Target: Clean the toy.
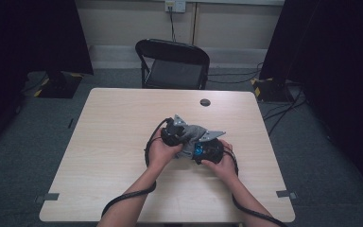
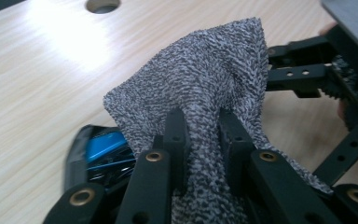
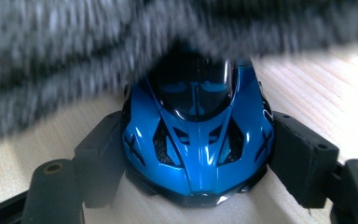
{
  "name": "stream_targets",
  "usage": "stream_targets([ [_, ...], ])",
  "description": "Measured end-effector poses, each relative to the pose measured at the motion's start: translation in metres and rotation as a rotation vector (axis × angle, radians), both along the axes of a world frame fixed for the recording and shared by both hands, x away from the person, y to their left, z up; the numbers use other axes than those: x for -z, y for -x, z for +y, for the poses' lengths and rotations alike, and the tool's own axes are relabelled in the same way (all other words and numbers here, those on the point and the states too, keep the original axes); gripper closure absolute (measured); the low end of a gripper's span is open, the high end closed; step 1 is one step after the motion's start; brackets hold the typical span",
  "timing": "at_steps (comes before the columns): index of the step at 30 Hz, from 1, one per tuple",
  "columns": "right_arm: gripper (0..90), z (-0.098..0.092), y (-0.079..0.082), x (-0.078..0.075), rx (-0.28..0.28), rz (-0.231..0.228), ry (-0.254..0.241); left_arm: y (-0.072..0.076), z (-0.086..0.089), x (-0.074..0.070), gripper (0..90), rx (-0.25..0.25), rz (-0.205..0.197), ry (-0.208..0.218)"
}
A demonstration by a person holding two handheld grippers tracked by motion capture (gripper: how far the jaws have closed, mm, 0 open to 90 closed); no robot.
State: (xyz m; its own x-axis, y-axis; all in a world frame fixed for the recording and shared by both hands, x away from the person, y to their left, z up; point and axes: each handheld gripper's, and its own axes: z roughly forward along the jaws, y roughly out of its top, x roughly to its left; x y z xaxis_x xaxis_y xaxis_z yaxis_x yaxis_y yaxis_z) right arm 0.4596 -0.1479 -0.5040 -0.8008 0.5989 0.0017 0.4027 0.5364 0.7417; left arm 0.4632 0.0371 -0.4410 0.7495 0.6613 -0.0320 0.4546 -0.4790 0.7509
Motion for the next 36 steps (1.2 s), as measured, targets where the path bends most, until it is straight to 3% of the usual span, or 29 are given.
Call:
stream_targets([
  [9, 25.4, 0.000, 0.000, 0.000, 0.001, 0.000, -0.001, 0.002, -0.016, 0.012, 76.0, 0.038, 0.024, -0.012],
  [11, 25.4, 0.000, 0.000, 0.000, 0.001, 0.001, -0.001, 0.002, -0.019, 0.015, 75.8, 0.064, 0.049, -0.015],
  [20, 25.4, 0.000, 0.000, 0.000, 0.000, -0.001, 0.000, 0.006, -0.025, 0.022, 74.7, 0.099, -0.005, -0.065],
  [25, 25.4, 0.000, 0.000, 0.000, 0.000, -0.001, 0.001, 0.009, -0.025, 0.024, 75.0, 0.102, -0.029, -0.071],
  [36, 25.4, 0.000, 0.000, 0.000, 0.000, -0.001, 0.000, 0.009, -0.022, 0.024, 74.8, 0.075, -0.035, -0.049],
])
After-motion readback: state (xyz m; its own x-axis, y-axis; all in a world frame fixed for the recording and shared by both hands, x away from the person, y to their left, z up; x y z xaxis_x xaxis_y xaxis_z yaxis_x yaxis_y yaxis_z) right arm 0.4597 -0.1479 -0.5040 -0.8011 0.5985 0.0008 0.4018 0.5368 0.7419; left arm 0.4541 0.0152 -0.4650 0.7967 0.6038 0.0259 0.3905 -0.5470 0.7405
